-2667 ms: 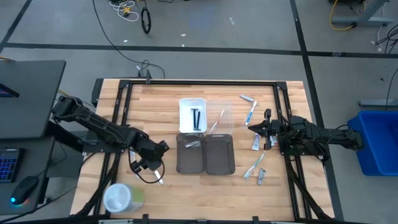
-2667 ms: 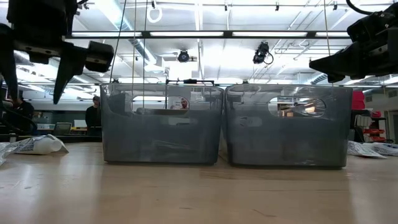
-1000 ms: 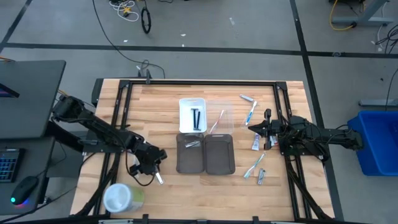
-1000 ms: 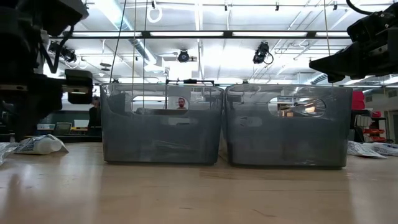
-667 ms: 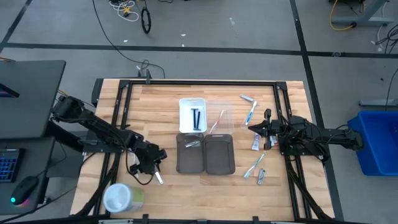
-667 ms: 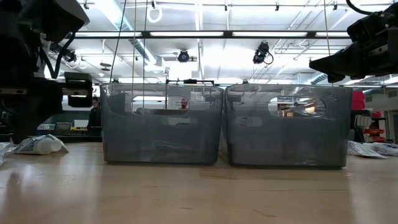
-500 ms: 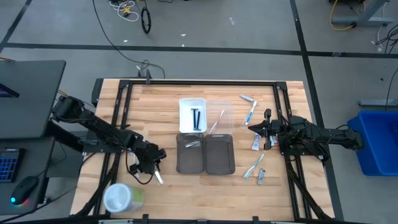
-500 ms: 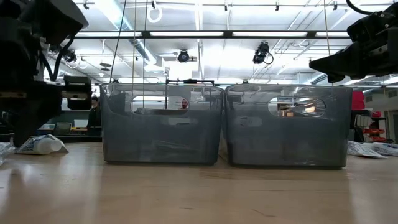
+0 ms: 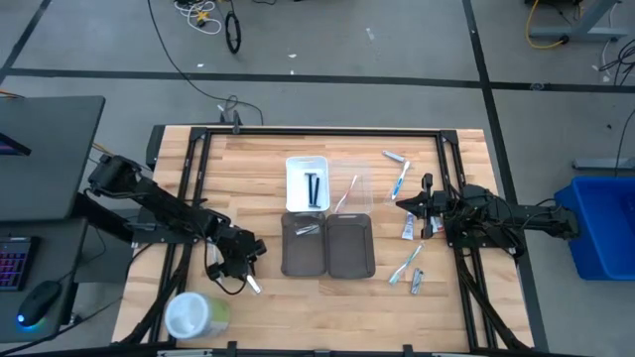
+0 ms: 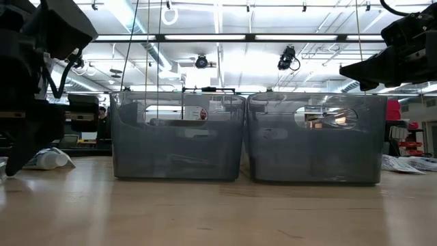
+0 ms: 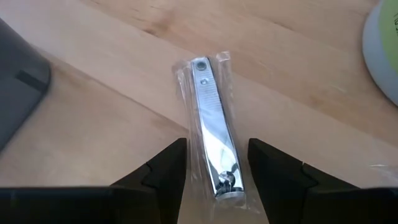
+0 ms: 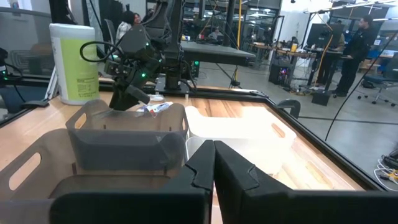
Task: Pick & Place Travel size toiletries
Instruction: Put the silver nail cutter into the left black bin
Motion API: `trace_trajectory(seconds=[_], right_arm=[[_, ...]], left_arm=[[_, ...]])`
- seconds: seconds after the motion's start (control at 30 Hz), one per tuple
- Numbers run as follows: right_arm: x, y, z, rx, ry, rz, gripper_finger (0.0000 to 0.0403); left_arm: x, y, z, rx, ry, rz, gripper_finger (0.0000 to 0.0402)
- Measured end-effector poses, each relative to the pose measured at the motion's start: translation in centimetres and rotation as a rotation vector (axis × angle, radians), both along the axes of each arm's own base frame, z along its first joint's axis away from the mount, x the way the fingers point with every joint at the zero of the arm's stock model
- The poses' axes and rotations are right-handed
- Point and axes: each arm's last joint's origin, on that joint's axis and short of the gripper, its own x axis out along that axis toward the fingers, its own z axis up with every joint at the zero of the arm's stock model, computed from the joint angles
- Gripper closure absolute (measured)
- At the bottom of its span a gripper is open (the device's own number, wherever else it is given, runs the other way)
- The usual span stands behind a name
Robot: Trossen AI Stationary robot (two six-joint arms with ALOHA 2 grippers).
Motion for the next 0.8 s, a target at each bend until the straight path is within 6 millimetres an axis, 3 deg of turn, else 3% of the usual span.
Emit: trace_trajectory(seconds=[0.3, 0.8], right_arm=[[0.0, 0.0, -0.01, 0.0, 0.001, 0.0, 0.0389], [0.0, 0.0, -0.01, 0.0, 0.001, 0.0, 0.0389]], left_arm=[[0.01, -0.01, 0.0, -0.007, 0.01, 0.015, 0.0225], [-0.02, -0.02, -0.03, -0.011, 0.013, 0.017, 0.0325]])
